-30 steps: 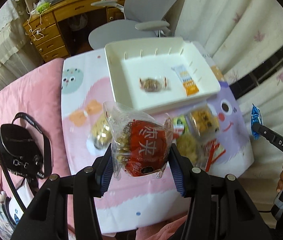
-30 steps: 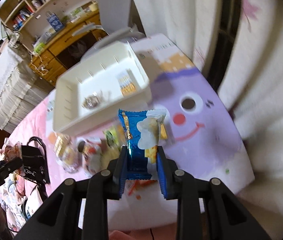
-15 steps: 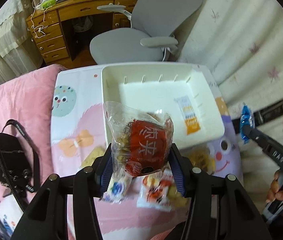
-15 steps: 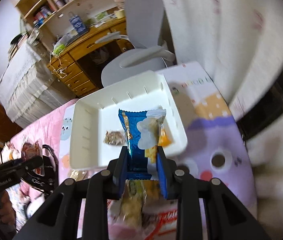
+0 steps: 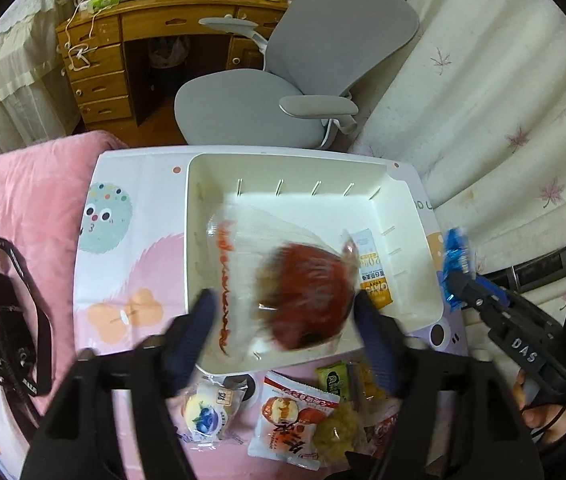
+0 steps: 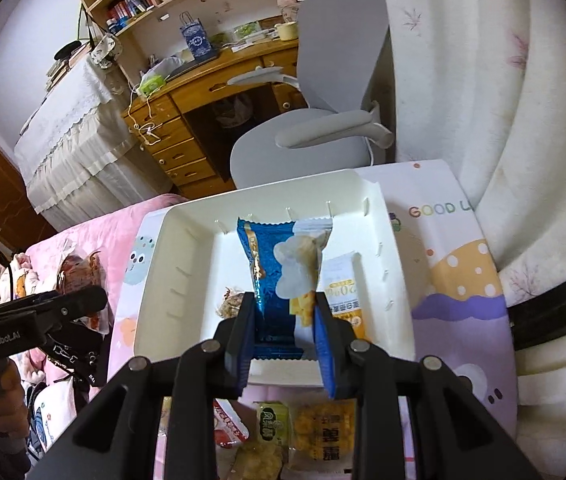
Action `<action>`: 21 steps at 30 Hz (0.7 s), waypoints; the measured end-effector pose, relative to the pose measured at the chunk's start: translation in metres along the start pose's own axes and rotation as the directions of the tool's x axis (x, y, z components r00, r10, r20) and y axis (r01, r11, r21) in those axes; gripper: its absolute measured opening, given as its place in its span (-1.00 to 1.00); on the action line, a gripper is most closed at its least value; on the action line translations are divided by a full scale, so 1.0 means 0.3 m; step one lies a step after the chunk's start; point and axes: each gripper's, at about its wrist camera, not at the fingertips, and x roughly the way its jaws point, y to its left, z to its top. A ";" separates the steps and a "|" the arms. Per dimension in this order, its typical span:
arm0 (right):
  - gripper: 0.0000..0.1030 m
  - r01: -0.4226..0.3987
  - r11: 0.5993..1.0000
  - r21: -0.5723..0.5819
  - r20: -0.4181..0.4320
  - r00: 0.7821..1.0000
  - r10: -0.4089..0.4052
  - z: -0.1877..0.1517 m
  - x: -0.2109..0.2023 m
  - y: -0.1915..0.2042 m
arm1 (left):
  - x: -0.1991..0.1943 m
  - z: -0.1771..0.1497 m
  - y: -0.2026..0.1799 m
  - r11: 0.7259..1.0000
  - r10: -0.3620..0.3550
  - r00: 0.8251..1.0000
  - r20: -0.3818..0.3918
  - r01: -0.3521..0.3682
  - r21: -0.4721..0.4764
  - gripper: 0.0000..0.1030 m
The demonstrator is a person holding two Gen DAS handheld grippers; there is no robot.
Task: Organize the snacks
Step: 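Carry both packets over the tray and open the right gripper to drop the blue packet, then open the left gripper to drop the red-labelled bag into the tray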
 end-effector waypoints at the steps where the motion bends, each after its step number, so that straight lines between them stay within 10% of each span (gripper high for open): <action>1: -0.46 0.013 1.000 -0.001 -0.009 1.000 -0.013 -0.001 0.004 0.003 | -0.003 -0.006 -0.002 1.000 -0.020 1.000 -0.004 0.020 -0.002 0.45; 21: -0.22 0.019 0.994 0.110 0.051 0.998 -0.025 -0.210 -0.265 0.043 | -0.264 -0.346 -0.016 0.995 -0.088 0.996 0.029 0.086 0.040 0.50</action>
